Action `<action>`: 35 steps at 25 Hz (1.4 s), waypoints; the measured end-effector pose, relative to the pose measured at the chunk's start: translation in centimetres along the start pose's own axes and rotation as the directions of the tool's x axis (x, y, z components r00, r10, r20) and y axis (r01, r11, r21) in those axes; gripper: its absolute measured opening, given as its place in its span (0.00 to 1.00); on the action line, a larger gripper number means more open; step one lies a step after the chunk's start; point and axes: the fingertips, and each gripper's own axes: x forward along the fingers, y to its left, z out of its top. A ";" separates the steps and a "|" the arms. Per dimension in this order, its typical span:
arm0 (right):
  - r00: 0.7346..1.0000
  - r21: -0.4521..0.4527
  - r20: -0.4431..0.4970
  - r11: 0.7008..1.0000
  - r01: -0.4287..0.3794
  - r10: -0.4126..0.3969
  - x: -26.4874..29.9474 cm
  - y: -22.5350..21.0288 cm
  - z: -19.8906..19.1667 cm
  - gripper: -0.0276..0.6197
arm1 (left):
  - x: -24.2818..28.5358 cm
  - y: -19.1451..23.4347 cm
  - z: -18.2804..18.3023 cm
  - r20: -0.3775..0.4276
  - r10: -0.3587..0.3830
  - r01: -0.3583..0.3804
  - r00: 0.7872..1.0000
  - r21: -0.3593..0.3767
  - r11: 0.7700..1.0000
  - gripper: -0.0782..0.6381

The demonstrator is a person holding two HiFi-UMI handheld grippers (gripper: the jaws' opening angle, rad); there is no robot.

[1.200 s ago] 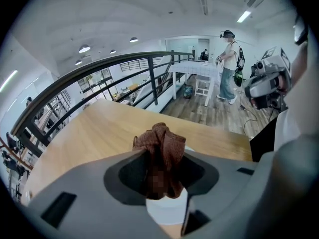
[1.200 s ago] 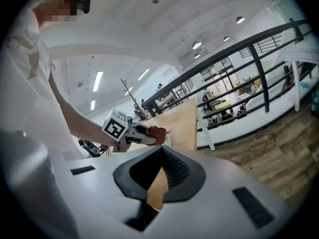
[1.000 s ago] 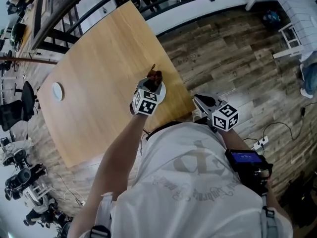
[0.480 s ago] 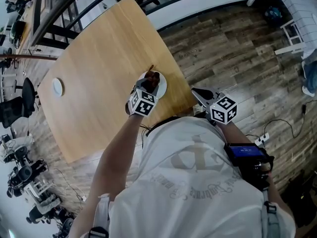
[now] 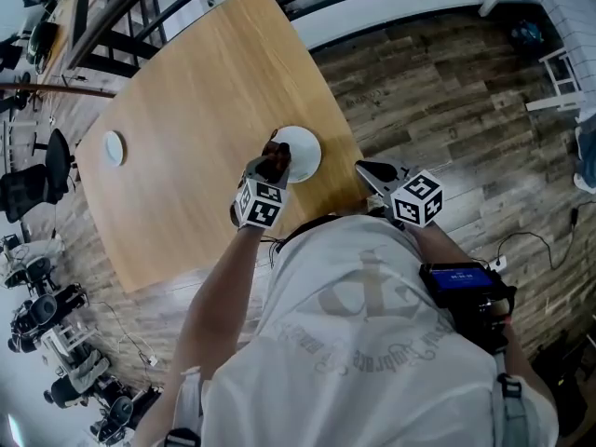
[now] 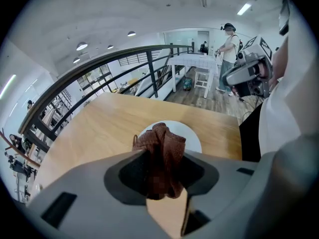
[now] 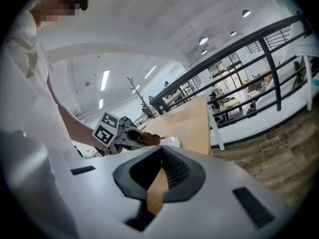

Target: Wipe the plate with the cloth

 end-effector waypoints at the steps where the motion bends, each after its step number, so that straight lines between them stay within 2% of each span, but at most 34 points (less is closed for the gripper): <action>1: 1.000 0.001 0.001 1.000 -0.002 0.002 0.0 0.1 0.0 0.06 | -0.1 0.0 0.0 -0.002 0.003 -0.003 1.000 0.009 1.000 0.34; 8: 1.000 0.019 0.010 1.000 0.023 -0.023 -0.7 -0.9 -0.2 0.06 | 1.0 -1.7 1.4 -0.011 -0.050 0.051 0.999 0.085 0.995 0.34; 14: 0.998 0.035 0.023 0.997 0.063 -0.064 -1.8 -1.8 0.1 0.06 | 2.9 -4.3 5.3 0.014 -0.120 0.115 0.993 0.184 0.976 0.34; 17: 0.997 0.021 0.016 0.997 0.076 -0.077 -1.3 -1.8 0.2 0.06 | 3.6 -4.1 6.3 0.013 -0.143 0.137 0.990 0.215 0.967 0.34; 21: 0.998 0.012 0.004 0.998 0.061 -0.061 -0.5 -1.3 0.2 0.06 | 3.1 -2.8 5.8 -0.001 -0.130 0.128 0.991 0.203 0.971 0.34; 27: 1.000 0.004 -0.009 1.000 0.027 -0.027 -2.0 -1.3 -1.1 0.06 | 1.6 -5.0 2.8 -0.047 -0.100 0.107 0.994 0.187 0.977 0.34; 30: 1.000 -0.002 -0.019 1.000 -0.001 0.001 -1.8 -1.4 -1.3 0.06 | 1.0 -5.4 1.1 -0.071 -0.077 0.090 0.994 0.205 0.975 0.34; 35: 0.999 -0.017 -0.044 1.000 -0.027 0.026 -1.6 -0.8 -1.4 0.06 | -0.9 -5.7 0.8 -0.051 -0.054 0.063 0.997 0.190 0.980 0.34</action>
